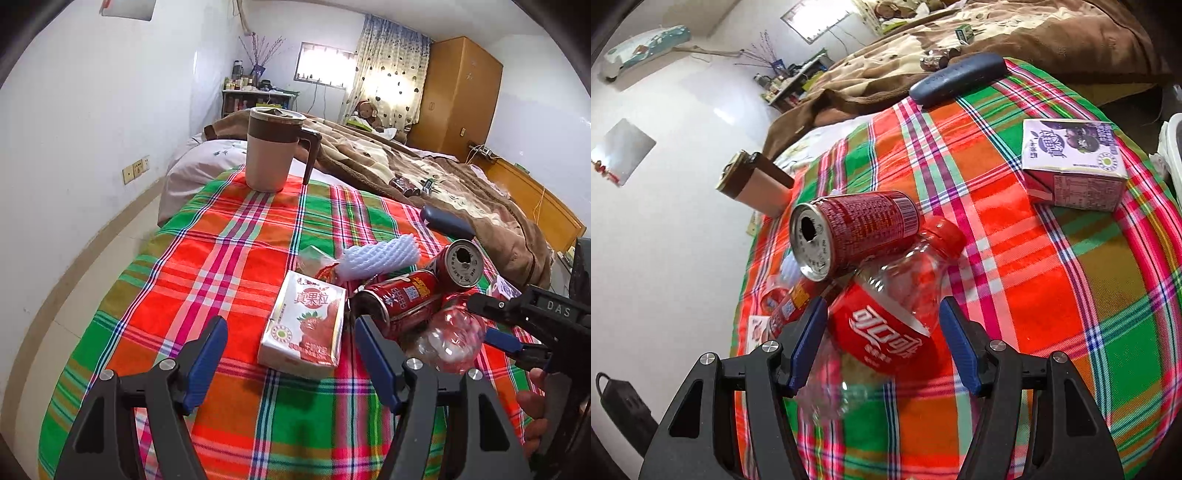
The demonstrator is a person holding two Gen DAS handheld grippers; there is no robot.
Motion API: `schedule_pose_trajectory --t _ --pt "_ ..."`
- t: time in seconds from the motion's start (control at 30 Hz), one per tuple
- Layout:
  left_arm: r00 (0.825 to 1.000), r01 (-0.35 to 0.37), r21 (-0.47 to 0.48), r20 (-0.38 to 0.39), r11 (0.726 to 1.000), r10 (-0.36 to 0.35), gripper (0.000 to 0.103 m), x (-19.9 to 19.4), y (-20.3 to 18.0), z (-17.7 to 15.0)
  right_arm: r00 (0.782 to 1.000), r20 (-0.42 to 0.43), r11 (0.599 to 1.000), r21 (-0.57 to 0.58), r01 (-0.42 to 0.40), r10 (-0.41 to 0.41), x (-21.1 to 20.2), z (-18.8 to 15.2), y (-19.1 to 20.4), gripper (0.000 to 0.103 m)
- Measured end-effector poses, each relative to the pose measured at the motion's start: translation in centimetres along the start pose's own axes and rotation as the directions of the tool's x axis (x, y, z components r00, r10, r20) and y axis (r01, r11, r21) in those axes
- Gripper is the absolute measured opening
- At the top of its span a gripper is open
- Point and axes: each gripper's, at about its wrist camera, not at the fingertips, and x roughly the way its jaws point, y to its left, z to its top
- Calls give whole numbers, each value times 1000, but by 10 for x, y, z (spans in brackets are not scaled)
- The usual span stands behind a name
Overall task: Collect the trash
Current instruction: 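Grasp the Coca-Cola bottle with the right tool while the left tool grasps the strawberry milk carton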
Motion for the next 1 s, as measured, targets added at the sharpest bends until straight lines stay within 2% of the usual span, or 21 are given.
schedule_pose_trajectory --t 0.2,0.4,0.6,0.73,0.87,1.0 --pt "999 6 6 -34 1000 -6 71 14 2 1 994 -100 995 -87 39 -48 22 1 12 74" --pt "999 10 4 -53 1000 -10 71 21 4 2 993 -66 979 -189 83 -97 19 -6 19 75" --pt "997 15 29 -79 999 -13 71 32 -1 3 980 -51 911 -379 159 -193 15 -22 31 75" --pt "995 11 40 -99 999 -7 71 40 -2 3 974 -26 889 -415 193 -224 8 -28 26 75" --pt "993 11 63 -121 998 -3 72 46 -6 1 970 -52 879 -437 190 -236 4 -31 16 75" --pt "989 13 60 -147 998 -4 72 53 -7 -2 963 -45 851 -482 211 -264 -1 -35 15 75"
